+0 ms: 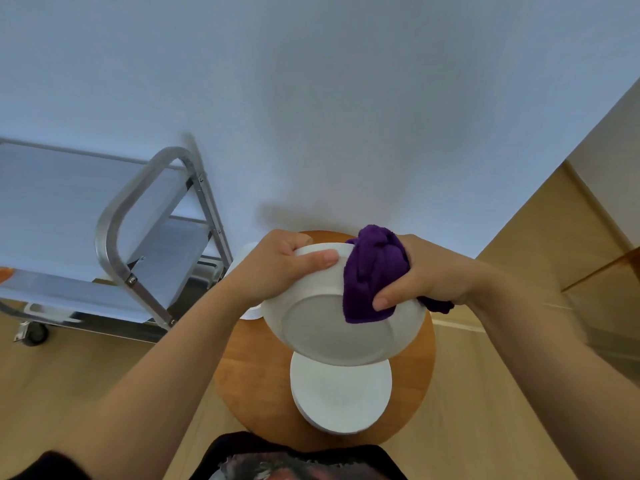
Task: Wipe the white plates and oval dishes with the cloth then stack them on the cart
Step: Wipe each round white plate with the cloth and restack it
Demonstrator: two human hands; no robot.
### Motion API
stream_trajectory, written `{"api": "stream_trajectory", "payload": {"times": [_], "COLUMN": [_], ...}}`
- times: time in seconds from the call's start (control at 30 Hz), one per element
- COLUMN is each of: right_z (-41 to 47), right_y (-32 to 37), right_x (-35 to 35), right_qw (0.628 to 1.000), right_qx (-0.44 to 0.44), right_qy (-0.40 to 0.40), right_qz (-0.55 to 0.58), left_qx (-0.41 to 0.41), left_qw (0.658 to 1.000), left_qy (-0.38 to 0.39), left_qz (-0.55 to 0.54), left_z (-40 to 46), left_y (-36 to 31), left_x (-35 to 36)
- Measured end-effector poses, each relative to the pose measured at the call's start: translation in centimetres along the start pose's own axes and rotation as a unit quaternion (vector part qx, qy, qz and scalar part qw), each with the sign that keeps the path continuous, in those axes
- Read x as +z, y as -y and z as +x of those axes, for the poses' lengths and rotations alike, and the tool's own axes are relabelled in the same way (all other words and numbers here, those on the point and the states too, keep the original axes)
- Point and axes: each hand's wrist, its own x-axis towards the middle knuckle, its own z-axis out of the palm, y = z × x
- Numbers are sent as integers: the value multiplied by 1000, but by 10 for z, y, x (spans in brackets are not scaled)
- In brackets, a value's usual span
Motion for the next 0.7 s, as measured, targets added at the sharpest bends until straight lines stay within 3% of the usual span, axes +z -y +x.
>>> {"api": "stream_trajectory", "payload": {"times": [0.13, 0.27, 0.4, 0.47, 0.6, 0.7], "right_z": [-10, -18, -16, -13, -1, 1], "right_y": [-4, -17, -36, -45, -53, -50], "right_x": [-11, -15, 0, 17, 48, 48], "right_qw": [998, 984, 961, 940, 871, 854], "right_qx": [-24, -83, -106, -112, -128, -99], "right_qy": [-29, -67, -135, -169, -261, -292], "right_qz": [42, 144, 216, 275, 396, 418], "left_qx": [-18, -74, -99, -117, -182, -202], "left_qw": [995, 956, 939, 904, 799, 785], "left_qy": [-57, -129, -148, -188, -243, -245], "left_qz": [-83, -252, -293, -365, -520, -532], "left_z": [-3, 1, -2, -3, -4, -12], "left_y": [4, 14, 23, 27, 24, 24], "left_x": [-4, -11, -6, -3, 13, 30]}}
